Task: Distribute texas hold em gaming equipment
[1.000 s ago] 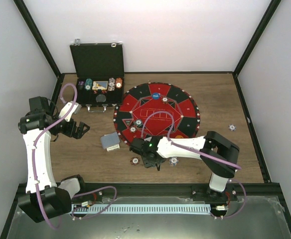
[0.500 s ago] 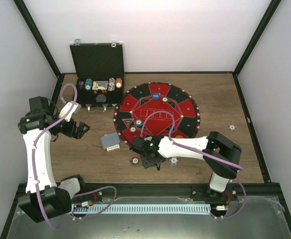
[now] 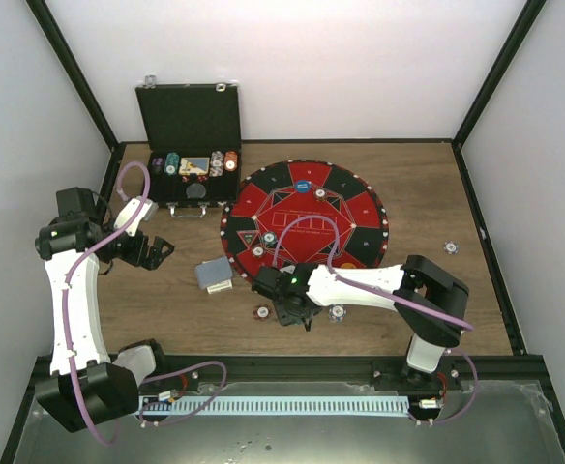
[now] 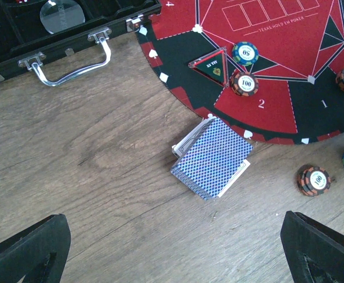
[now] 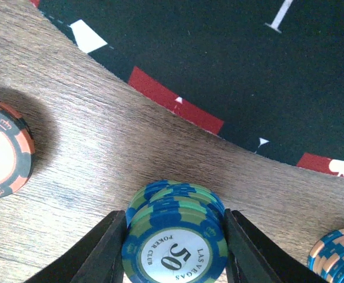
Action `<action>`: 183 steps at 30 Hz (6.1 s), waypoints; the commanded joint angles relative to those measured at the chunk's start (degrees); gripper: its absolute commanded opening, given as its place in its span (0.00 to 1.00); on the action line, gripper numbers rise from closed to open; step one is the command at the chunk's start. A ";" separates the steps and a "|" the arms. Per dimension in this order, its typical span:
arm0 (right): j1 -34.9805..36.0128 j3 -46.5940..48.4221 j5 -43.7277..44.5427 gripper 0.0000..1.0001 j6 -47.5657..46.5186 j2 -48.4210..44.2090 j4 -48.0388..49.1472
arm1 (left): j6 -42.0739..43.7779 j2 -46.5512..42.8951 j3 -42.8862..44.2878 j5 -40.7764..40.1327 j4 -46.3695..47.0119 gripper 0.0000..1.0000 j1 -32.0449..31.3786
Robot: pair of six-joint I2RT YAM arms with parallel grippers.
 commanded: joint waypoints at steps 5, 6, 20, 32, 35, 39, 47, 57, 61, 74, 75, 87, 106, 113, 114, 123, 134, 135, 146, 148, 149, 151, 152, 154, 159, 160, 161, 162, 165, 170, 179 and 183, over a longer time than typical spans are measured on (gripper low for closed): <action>-0.20 0.42 1.01 0.35 0.18 -0.65 -0.92 | 0.72 -0.71 0.84 0.69 0.00 1.00 0.29; -0.16 0.59 0.98 0.35 0.18 -0.97 -1.17 | 0.72 -0.70 0.87 0.70 0.02 1.00 0.28; -0.13 6.81 2.17 0.36 -0.83 -2.99 -6.64 | 0.85 -0.69 0.80 0.58 -0.18 1.00 0.31; -13.94 17.62 5.53 0.35 -8.72 -4.22 -10.65 | 0.73 -0.35 1.58 1.45 -0.63 1.00 0.28; -21.73 22.01 5.61 0.35 -13.32 -2.83 -9.39 | 0.66 -0.22 1.40 1.75 -0.70 1.00 0.30; -31.95 28.86 5.83 0.36 -17.95 2.56 -7.64 | 0.37 0.45 1.49 2.70 -0.93 1.00 0.30; -44.05 44.80 2.15 0.35 -22.34 17.92 -4.89 | -0.22 1.76 1.90 3.94 -0.99 1.00 0.34; -47.92 60.76 -0.97 0.35 -23.76 37.33 -4.77 | -1.90 4.19 1.71 5.24 1.54 1.00 0.28; -49.03 64.59 -2.17 0.35 -23.47 42.10 -4.60 | -2.54 4.70 1.80 5.34 2.62 1.00 0.27; -51.00 65.16 -5.33 0.49 -24.12 47.52 -4.06 | -3.33 6.83 2.34 6.23 3.80 1.00 0.26; -51.02 65.20 -5.32 0.56 -24.16 47.30 -4.15 | -3.35 6.86 2.26 6.05 3.82 1.00 0.22; -50.65 61.46 -3.87 0.76 -21.48 31.15 -6.71 | -3.38 5.53 2.24 3.99 3.93 1.00 0.20; -8.47 0.44 3.71 0.87 2.41 -10.49 -0.10 | -4.03 2.74 -0.18 3.15 4.67 1.00 0.11; -0.92 -2.92 0.30 0.89 6.11 -6.19 2.50 | -3.58 1.62 -0.25 2.61 4.54 1.00 0.11; -0.36 -3.20 -0.35 0.89 6.10 -5.51 3.36 | -3.56 1.55 -0.26 2.34 4.55 1.00 0.15; 1.59 -4.03 -2.67 0.87 6.07 -1.34 5.50 | -3.17 1.68 0.01 1.04 4.91 1.00 0.11; 1.59 -4.78 -2.40 0.66 5.69 -0.30 4.78 | -3.14 1.55 0.29 0.47 5.18 1.00 0.13; 1.63 -4.78 -2.40 0.63 5.67 -0.33 4.70 | -3.12 1.53 0.37 0.32 5.17 1.00 0.11; 1.68 -3.90 -1.30 0.57 5.41 -0.74 2.69 | -3.30 1.63 0.88 0.40 5.08 1.00 0.12; 1.69 -3.38 -0.99 0.62 5.24 -0.72 1.99 | -3.26 1.75 0.91 0.35 5.08 1.00 0.17; 1.72 -3.03 -0.73 0.63 5.27 -0.72 1.66 | -3.24 1.76 0.92 0.34 5.08 1.00 0.14; 1.67 -2.33 -0.41 0.64 5.14 -0.76 0.92 | -3.24 1.72 1.05 0.35 5.08 1.00 0.16; 1.66 -2.12 -0.35 0.63 5.12 -0.72 0.90 | -3.25 1.76 1.13 0.31 5.00 1.00 0.15; 1.67 -1.74 -0.21 0.63 4.95 -0.70 0.71 | -3.22 1.79 1.18 0.31 5.00 1.00 0.12; 1.66 -0.97 -0.34 0.58 4.47 -0.37 0.61 | -3.04 1.84 1.12 0.41 4.90 1.00 0.13; 1.71 -0.77 -0.38 0.57 4.34 -0.39 0.64 | -3.03 1.91 1.10 0.39 4.93 1.00 0.11; 1.66 -0.66 -0.30 0.56 4.27 -0.41 0.59 | -3.01 1.89 1.10 0.50 4.96 1.00 0.11; 1.66 -0.57 -0.29 0.55 4.23 -0.31 0.65 | -3.00 1.91 1.05 0.59 4.92 1.00 0.10; 1.61 -0.52 -0.12 0.53 4.06 0.12 0.58 | -3.08 1.94 1.07 0.68 5.02 1.00 0.12; 1.64 -1.11 -0.21 0.49 3.96 0.75 1.02 | -3.06 1.96 0.84 0.55 5.21 1.00 0.16; 1.64 -1.29 0.04 0.43 3.70 0.95 1.14 | -2.86 1.59 1.07 0.60 4.83 1.00 0.12; 1.64 -0.30 0.25 0.39 3.70 -0.12 0.11 | -2.78 1.62 1.03 0.71 4.74 1.00 0.14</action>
